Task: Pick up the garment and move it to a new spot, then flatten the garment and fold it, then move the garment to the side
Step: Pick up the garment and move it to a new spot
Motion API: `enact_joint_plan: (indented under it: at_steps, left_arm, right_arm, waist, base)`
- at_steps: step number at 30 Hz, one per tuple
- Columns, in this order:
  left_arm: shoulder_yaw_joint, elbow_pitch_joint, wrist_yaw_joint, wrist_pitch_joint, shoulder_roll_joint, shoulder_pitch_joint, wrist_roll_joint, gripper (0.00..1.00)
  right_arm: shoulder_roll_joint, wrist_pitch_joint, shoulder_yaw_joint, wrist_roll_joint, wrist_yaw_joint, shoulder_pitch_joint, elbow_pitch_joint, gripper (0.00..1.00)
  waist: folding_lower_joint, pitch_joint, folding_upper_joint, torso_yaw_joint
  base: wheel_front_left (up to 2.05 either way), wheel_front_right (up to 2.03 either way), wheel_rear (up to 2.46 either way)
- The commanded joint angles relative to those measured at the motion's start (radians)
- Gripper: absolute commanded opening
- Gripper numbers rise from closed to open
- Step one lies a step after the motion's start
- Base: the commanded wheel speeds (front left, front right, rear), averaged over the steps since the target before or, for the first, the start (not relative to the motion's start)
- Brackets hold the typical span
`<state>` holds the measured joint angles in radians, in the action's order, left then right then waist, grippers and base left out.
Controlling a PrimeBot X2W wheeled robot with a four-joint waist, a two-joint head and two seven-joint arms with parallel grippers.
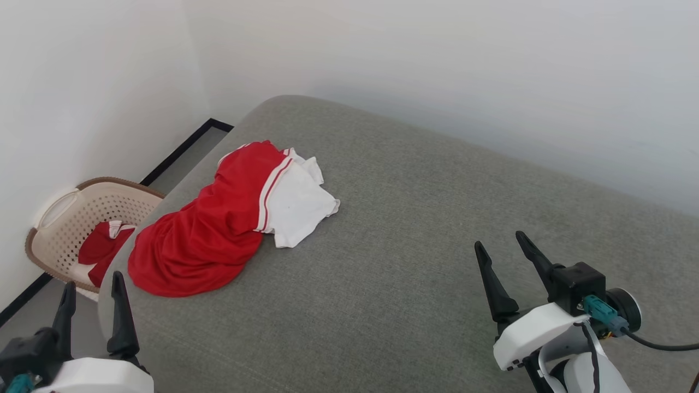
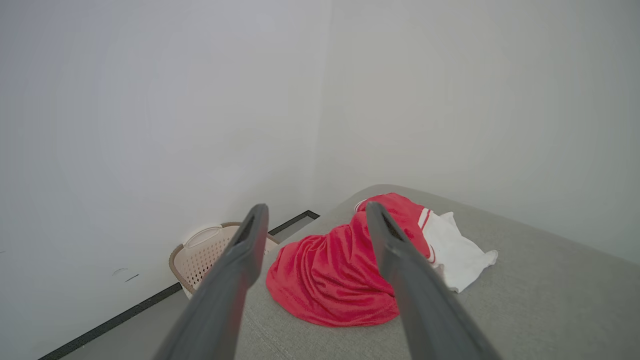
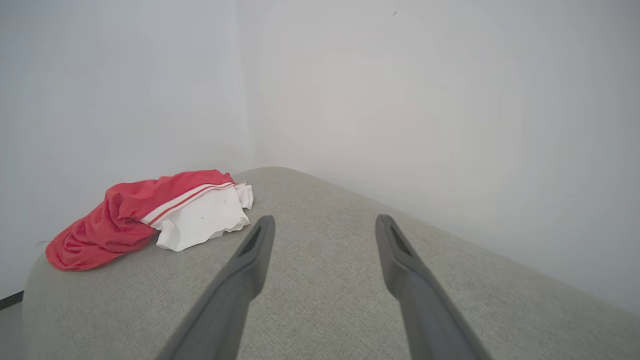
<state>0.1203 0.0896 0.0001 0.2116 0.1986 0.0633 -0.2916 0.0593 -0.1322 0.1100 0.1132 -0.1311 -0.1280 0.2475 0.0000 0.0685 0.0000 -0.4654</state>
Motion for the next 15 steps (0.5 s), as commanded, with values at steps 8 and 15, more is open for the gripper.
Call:
enact_joint_plan:
  at_steps: [8, 15]
  left_arm:
    - [-0.02, 0.035, -0.056, -0.043, 0.03, -0.113, -0.056, 1.0]
    - [-0.045, 0.144, -0.091, -0.057, 0.074, -0.276, -0.077, 1.0]
  right_arm:
    - [-0.004, 0.006, 0.002, -0.007, 0.0, -0.019, -0.008, 1.0]
    - [0.011, 0.026, 0.0, -0.012, 0.001, -0.053, -0.035, 1.0]
  waist:
    - [0.0, -0.031, 0.0, -0.002]
    - [0.0, -0.096, 0.0, 0.052]
  base:
    - [0.0, 0.0, 0.0]
    - [0.0, 0.0, 0.0]
